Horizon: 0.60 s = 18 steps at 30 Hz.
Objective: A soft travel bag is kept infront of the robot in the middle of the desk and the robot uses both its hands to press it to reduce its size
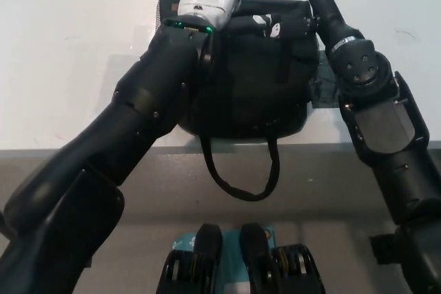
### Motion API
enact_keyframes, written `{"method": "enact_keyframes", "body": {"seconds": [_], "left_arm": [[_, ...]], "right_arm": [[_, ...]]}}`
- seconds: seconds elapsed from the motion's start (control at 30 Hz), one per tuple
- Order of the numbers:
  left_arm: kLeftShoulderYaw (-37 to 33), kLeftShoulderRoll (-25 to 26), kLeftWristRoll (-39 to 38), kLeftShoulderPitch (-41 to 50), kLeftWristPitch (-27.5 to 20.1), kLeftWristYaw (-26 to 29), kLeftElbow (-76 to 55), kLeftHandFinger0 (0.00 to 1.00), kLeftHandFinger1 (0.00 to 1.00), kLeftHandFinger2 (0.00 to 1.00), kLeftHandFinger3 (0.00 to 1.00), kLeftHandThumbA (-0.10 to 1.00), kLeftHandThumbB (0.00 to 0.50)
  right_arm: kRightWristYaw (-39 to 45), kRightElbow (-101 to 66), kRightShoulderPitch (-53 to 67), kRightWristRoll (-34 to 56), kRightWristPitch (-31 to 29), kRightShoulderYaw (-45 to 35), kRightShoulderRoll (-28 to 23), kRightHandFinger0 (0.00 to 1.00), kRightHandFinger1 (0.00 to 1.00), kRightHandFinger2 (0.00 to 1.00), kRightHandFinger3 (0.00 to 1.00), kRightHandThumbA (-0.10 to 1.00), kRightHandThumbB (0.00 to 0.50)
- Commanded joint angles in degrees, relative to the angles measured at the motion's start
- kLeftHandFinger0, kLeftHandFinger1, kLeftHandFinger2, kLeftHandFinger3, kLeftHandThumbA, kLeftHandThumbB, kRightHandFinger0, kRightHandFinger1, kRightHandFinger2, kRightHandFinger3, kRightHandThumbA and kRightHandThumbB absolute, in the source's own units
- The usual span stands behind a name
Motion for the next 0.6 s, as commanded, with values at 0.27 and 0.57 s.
{"method": "enact_keyframes", "body": {"seconds": [0.27,0.57], "left_arm": [[-1.4,-0.4,0.7,1.3,0.2,3.3,0.2,1.00,1.00,1.00,1.00,1.00,0.193],[-2.5,-0.2,0.7,5.4,0.0,4.6,1.6,1.00,1.00,1.00,1.00,1.00,0.195]], "right_arm": [[-2.2,1.6,0.0,1.8,-3.9,-0.6,2.8,1.00,1.00,1.00,1.00,1.00,0.262],[-2.9,6.5,0.5,2.8,-6.5,-0.9,5.7,1.00,1.00,1.00,1.00,1.00,0.270]]}}
